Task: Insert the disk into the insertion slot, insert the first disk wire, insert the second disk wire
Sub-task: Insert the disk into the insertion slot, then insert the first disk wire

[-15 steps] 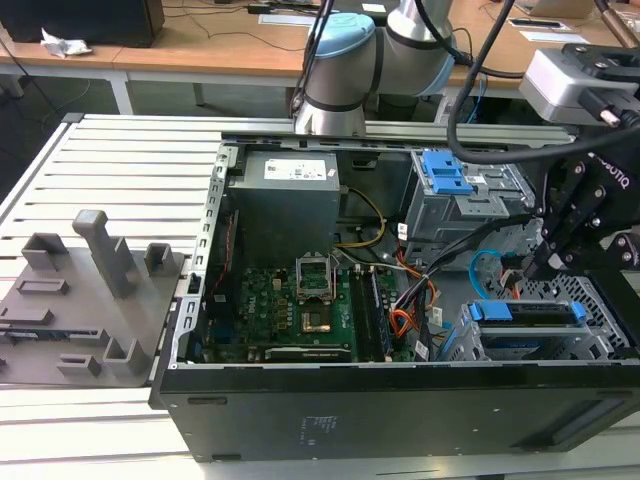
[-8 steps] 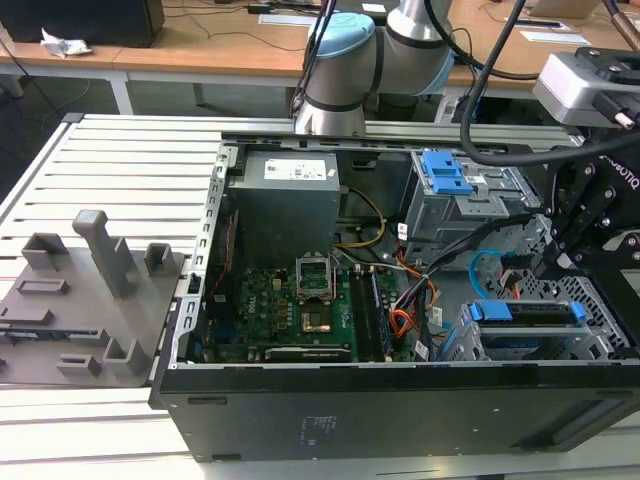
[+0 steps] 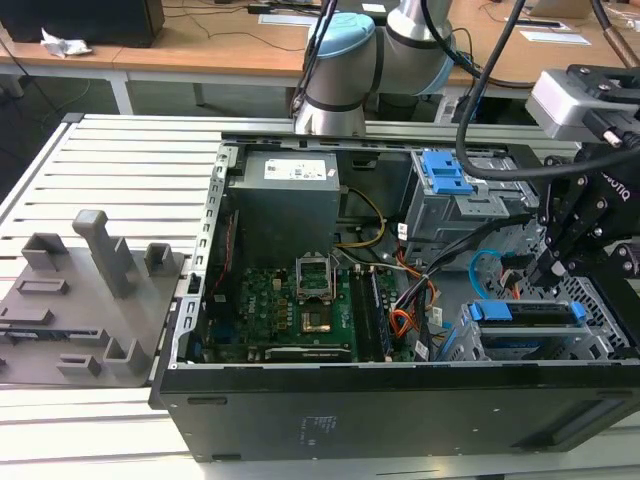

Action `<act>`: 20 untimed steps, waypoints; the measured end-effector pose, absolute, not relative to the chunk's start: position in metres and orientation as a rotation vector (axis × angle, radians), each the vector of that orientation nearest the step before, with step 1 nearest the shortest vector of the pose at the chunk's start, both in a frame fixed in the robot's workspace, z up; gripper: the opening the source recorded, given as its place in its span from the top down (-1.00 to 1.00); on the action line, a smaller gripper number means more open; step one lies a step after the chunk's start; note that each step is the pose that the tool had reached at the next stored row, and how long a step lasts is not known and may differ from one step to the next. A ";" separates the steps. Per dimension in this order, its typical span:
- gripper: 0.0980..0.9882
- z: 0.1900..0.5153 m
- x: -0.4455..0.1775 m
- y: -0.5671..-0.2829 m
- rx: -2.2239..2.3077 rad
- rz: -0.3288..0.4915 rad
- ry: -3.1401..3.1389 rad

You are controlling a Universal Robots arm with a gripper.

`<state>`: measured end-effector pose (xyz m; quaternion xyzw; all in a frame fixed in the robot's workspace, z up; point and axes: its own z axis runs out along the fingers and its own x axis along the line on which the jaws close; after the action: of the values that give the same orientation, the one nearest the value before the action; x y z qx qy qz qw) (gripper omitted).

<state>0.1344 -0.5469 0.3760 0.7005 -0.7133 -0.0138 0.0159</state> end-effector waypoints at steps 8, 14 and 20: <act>0.98 0.361 0.139 -0.547 2.179 -0.043 -2.218; 0.98 0.360 0.139 -0.547 2.179 -0.043 -2.218; 0.98 0.359 0.139 -0.547 2.179 -0.043 -2.218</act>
<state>0.1392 -0.5469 0.3594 0.7005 -0.7133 -0.0138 0.0160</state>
